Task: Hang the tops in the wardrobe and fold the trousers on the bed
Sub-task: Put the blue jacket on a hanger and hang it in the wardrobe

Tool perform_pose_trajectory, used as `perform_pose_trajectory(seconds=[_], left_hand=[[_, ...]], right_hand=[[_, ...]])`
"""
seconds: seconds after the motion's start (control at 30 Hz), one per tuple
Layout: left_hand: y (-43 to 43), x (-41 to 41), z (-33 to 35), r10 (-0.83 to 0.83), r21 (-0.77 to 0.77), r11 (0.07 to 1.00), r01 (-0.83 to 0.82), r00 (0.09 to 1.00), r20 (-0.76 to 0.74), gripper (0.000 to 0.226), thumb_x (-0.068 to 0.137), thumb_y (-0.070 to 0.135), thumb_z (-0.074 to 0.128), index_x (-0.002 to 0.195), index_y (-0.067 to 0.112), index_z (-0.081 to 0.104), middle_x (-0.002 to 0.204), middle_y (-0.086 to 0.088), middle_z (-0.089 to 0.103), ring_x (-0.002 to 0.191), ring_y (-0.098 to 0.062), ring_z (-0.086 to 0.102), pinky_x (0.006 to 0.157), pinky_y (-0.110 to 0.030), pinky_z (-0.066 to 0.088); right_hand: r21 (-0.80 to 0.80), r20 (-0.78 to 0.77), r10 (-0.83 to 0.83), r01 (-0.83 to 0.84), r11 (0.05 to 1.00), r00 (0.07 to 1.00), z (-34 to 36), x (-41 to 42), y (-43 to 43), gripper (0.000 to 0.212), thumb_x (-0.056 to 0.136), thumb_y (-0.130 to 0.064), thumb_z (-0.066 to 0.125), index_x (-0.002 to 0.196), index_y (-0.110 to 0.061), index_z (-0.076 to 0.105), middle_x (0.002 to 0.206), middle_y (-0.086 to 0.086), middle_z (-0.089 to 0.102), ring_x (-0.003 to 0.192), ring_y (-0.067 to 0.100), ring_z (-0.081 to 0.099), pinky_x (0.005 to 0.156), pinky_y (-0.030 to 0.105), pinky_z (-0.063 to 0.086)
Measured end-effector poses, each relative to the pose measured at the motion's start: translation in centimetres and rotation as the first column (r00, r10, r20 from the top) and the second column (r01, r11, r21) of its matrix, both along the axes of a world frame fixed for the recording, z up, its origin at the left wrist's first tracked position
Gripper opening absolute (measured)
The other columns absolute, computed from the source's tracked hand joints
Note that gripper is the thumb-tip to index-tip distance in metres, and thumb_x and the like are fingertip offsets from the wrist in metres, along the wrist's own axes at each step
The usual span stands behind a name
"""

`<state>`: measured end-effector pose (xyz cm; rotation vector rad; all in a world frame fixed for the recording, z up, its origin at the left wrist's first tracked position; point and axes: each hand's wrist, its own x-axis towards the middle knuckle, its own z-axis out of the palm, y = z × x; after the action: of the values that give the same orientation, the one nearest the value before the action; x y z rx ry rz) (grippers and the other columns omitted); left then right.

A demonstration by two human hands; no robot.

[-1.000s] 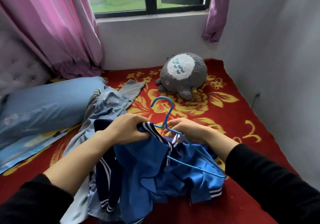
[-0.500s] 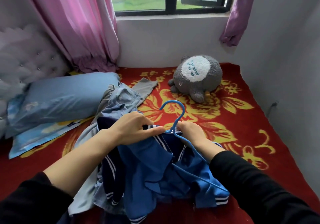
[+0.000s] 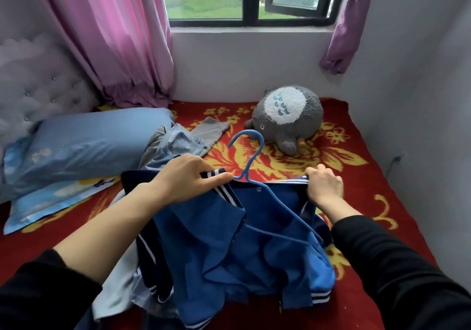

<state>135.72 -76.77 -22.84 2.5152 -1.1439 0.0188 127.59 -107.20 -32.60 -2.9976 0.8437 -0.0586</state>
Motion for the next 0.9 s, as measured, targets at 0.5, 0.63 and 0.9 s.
perform_pose_trajectory(seconds=[0.5,0.63,0.9], left_hand=[[-3.2,-0.1,-0.5,0.331,-0.170,0.935,-0.311,0.938,0.100,0.052,0.086,0.066,0.046,0.051,0.027,0.043,0.058,0.003,0.051,0.063,-0.019,0.048,0.053,-0.030,0.030],[-3.7,0.4,0.0,0.428,-0.144,0.896,-0.420,0.903,0.026,0.040,0.088,0.057,0.053,0.062,0.027,0.056,0.066,0.001,0.056,0.076,-0.026,0.058,0.057,-0.030,0.034],[-3.5,2.0,2.5,0.428,-0.149,0.876,-0.459,0.882,-0.198,0.056,0.089,0.049,0.057,0.048,0.013,0.046,0.048,-0.001,0.047,0.056,-0.022,0.048,0.052,-0.030,0.029]], right_hand=[[0.555,0.222,-0.262,0.099,0.826,0.939,5.6,-1.2,0.6,0.024,0.083,-0.017,0.058,0.098,-0.021,0.075,0.106,0.015,0.070,0.103,0.037,0.061,0.076,0.030,0.042],[0.378,0.195,-0.173,0.088,0.922,0.966,8.2,0.1,2.8,0.026,0.083,-0.018,0.052,0.101,-0.007,0.068,0.110,0.021,0.066,0.104,0.041,0.060,0.076,0.033,0.042],[0.285,0.141,-0.135,0.091,0.954,0.981,11.3,-0.4,4.6,0.032,0.095,-0.024,0.043,0.111,-0.003,0.061,0.120,0.025,0.061,0.110,0.042,0.057,0.088,0.039,0.045]])
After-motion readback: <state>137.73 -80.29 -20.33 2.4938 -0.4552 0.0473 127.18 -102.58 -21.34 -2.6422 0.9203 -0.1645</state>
